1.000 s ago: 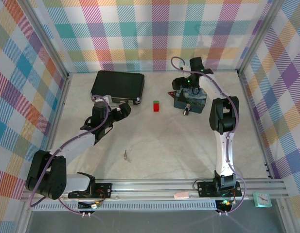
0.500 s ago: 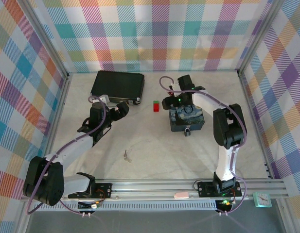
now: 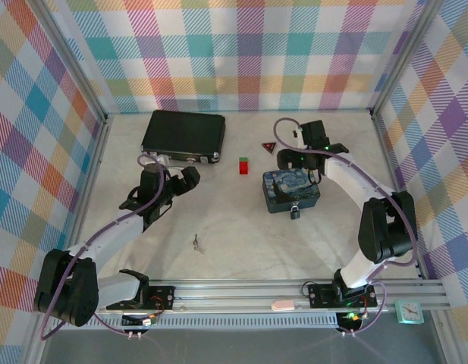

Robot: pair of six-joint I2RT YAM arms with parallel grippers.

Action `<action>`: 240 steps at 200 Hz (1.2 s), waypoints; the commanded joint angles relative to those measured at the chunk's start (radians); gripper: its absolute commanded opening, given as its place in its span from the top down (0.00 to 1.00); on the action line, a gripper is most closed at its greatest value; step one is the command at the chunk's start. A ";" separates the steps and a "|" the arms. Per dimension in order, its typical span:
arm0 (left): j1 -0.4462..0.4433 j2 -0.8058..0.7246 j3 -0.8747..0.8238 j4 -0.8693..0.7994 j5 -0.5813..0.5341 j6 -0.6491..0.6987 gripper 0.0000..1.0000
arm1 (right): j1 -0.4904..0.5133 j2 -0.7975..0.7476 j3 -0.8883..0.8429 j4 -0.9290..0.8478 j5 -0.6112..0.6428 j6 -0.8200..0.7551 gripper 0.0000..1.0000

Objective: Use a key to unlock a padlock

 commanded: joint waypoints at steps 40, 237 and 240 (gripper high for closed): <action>-0.008 -0.030 -0.016 -0.030 0.015 -0.012 0.00 | -0.073 -0.068 -0.194 0.027 -0.196 -0.002 0.01; -0.048 -0.185 -0.061 -0.495 0.067 0.028 0.17 | 0.149 0.042 -0.102 0.199 -0.232 0.308 0.08; -0.061 -0.187 -0.059 -0.515 0.063 0.030 0.18 | 0.149 0.029 -0.104 0.193 -0.222 0.308 0.06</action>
